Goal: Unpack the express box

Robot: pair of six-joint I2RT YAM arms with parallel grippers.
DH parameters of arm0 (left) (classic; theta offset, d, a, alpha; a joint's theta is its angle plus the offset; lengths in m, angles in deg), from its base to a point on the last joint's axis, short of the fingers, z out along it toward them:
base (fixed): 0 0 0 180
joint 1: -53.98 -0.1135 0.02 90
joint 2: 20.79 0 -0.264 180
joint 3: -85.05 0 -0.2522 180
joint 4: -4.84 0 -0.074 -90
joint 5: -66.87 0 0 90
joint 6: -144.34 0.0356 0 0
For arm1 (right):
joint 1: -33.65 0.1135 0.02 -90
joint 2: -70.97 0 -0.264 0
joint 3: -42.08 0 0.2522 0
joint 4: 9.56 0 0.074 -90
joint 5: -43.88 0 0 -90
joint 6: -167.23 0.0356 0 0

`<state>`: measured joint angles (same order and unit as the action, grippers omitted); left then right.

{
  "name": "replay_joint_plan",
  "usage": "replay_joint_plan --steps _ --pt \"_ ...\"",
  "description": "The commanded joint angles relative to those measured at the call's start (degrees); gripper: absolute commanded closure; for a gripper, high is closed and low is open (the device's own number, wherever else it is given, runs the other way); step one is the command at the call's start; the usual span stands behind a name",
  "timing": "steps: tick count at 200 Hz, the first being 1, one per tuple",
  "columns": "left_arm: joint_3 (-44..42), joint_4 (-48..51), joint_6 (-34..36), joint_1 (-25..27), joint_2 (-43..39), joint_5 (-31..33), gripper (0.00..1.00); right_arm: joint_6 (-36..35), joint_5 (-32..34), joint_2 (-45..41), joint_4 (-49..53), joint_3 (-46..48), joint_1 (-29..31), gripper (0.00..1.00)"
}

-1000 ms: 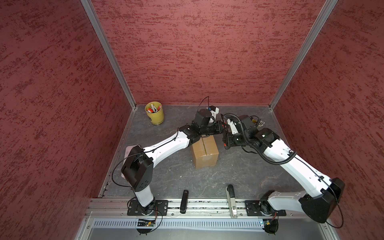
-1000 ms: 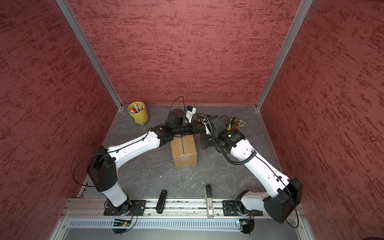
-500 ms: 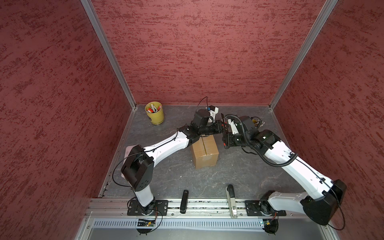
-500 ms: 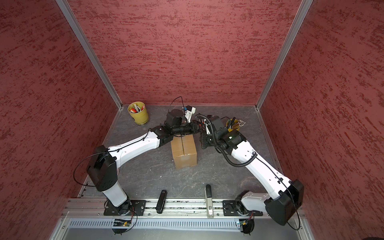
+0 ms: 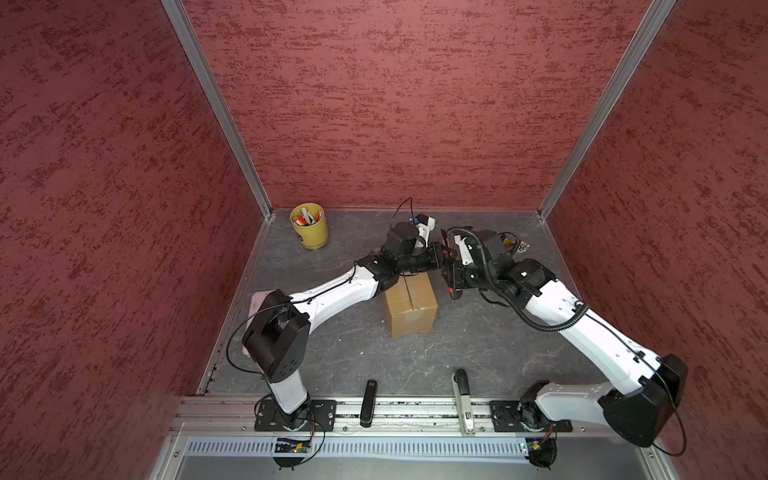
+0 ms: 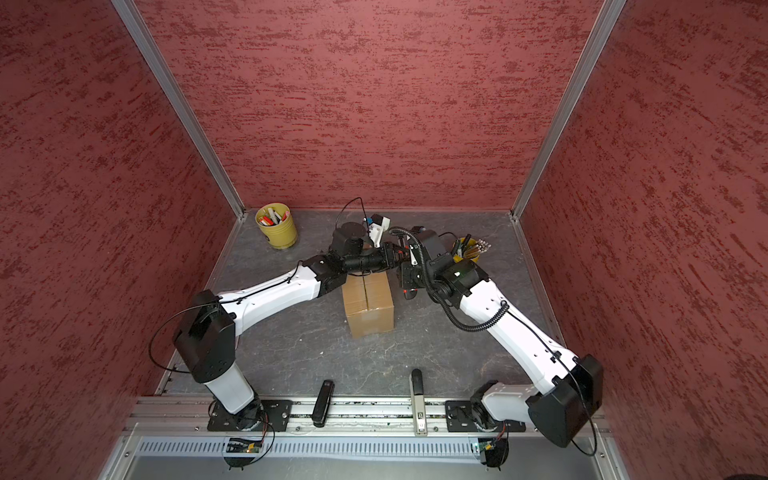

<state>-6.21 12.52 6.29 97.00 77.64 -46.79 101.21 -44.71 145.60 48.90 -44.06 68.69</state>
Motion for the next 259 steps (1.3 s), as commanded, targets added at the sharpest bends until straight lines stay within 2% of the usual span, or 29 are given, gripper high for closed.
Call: replay_joint_plan --steps 1,44,68,78,104,127,151,173,202,259 --pt "-0.70 -3.20 -1.72 1.27 -0.26 -2.27 0.90 0.21 1.31 0.69 -6.41 0.37 0.19 0.49" --pt "-2.26 -5.33 -3.92 1.38 -0.62 -2.61 0.91 0.09 1.90 0.59 -8.23 1.32 0.11 0.48" --pt "-2.97 -5.83 -4.65 1.87 -0.96 -2.88 0.91 -0.08 2.19 0.32 -9.21 1.54 -0.13 0.52" --pt "-3.38 -5.95 -4.76 2.10 -1.13 -2.79 0.91 -0.17 1.99 0.28 -9.75 1.63 -0.20 0.57" --pt "-4.46 -5.87 -4.77 2.58 -1.48 -2.68 0.91 -0.37 1.51 0.39 -10.26 1.38 -0.33 0.81" --pt "-5.44 -5.70 -4.43 2.55 -2.00 -1.87 0.90 -0.73 0.51 0.43 -8.77 0.60 -0.41 0.94" --pt "-5.21 -3.69 -3.00 2.25 -2.84 -0.15 0.80 -1.76 -0.53 0.89 -4.82 -0.93 -0.36 1.00" --pt "-5.20 -3.28 -2.58 1.46 -3.54 0.41 0.65 -3.01 0.00 0.89 1.04 -2.20 -0.33 1.00" --pt "-5.36 -0.96 -1.07 0.38 -5.31 2.05 0.50 -2.74 1.14 -0.89 6.05 -2.15 -0.33 1.00" --pt "-7.56 6.14 3.34 -4.15 -11.15 4.76 0.38 0.79 2.46 -4.26 17.52 -2.44 1.30 1.00"
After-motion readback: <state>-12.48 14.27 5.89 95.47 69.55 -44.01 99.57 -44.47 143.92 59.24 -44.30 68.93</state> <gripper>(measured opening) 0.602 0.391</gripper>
